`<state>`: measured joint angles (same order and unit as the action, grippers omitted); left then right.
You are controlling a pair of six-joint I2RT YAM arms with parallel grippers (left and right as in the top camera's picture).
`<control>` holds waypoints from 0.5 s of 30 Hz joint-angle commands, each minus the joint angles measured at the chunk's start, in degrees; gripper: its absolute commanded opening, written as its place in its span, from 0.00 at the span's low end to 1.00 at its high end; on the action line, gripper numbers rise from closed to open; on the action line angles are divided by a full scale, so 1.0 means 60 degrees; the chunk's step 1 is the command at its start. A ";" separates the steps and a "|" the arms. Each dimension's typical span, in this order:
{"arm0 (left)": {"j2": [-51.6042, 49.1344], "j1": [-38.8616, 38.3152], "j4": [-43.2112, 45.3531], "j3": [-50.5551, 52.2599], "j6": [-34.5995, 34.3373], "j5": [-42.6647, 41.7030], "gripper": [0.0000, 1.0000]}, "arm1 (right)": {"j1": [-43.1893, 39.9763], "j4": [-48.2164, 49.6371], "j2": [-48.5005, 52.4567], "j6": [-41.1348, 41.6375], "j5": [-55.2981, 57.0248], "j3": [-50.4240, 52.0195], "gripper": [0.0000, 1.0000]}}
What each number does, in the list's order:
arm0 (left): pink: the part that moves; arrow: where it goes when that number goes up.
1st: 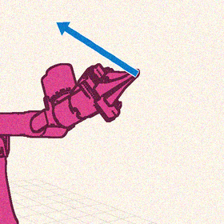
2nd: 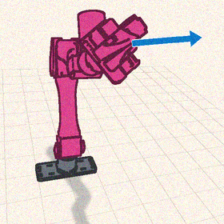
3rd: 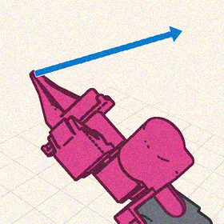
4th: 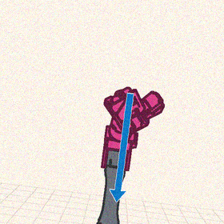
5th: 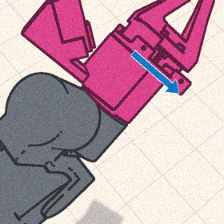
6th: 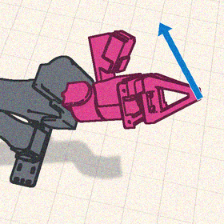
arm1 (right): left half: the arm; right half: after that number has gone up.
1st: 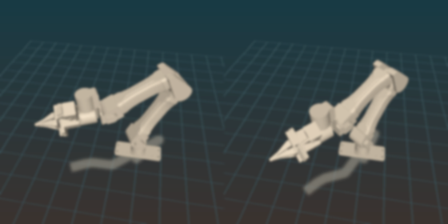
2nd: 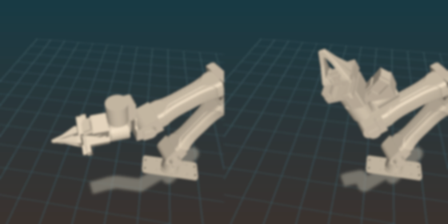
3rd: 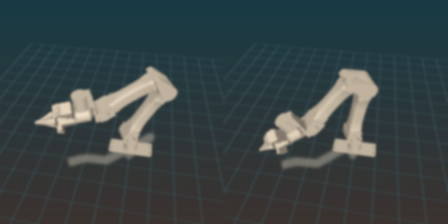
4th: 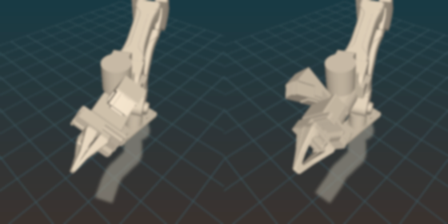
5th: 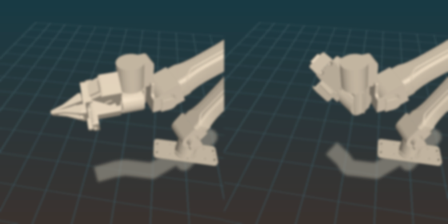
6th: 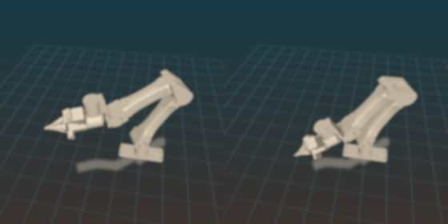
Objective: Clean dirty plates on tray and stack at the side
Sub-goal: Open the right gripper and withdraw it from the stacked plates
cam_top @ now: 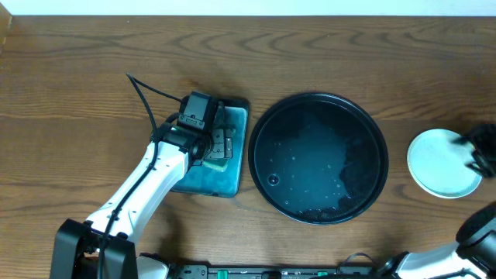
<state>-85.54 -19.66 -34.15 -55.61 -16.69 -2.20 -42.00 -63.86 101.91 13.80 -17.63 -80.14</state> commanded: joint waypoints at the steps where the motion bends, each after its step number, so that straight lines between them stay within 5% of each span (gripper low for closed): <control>1: -0.0029 0.0000 0.0244 0.0025 0.0018 0.0131 0.86 | 0.1861 0.0375 -0.0047 -0.1290 -0.0481 -0.0127 0.89; 2: -0.0025 0.0000 0.0280 0.0022 0.0015 0.0131 0.86 | 0.2295 0.0466 -0.0047 -0.1297 -0.0197 -0.0127 0.99; 9: -0.0025 0.0437 -0.0291 -0.0412 0.0011 0.0124 0.86 | 0.4900 0.0965 -0.0047 -0.1756 0.1056 -0.0127 0.99; 15: 0.0036 0.1351 -0.2466 -0.1472 0.0011 0.0011 0.86 | 0.6284 0.0729 -0.0073 -0.1763 0.1188 -0.0127 0.99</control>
<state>-85.60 -14.24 -44.21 -60.14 -16.69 -2.20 -7.14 -58.22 101.91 4.29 -12.40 -80.18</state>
